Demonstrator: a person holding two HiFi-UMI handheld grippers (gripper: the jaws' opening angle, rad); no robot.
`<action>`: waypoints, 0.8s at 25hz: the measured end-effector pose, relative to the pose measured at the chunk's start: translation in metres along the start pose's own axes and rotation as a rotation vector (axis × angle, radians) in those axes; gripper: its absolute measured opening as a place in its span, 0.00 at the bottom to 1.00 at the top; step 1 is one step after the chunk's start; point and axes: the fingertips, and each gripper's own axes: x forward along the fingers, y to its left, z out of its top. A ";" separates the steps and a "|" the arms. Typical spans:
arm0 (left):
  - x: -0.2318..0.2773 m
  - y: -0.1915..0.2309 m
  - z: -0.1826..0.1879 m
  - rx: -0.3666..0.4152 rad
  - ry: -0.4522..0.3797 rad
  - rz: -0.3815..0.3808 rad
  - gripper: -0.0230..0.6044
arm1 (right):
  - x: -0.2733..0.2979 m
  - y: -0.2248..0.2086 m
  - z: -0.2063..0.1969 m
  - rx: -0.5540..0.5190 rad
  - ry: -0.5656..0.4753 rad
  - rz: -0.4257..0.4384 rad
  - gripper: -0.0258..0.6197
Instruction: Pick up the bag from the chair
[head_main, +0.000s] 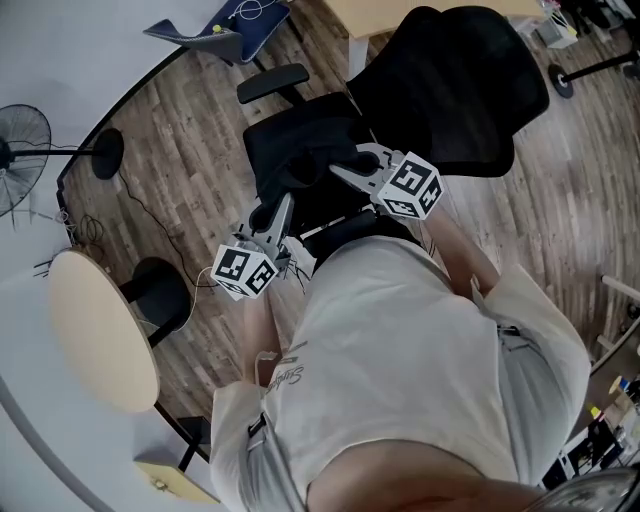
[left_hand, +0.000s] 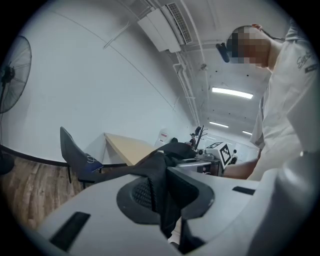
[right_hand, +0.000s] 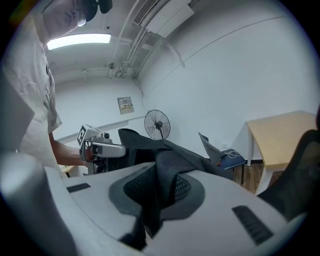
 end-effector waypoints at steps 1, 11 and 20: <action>-0.001 -0.003 0.004 0.011 -0.003 0.001 0.12 | -0.003 0.002 0.005 -0.008 -0.008 0.007 0.09; 0.000 -0.007 0.069 0.099 -0.104 -0.034 0.12 | -0.009 -0.002 0.072 -0.160 -0.059 0.031 0.08; 0.002 -0.017 0.112 0.166 -0.169 -0.050 0.12 | -0.018 -0.004 0.114 -0.230 -0.127 0.003 0.08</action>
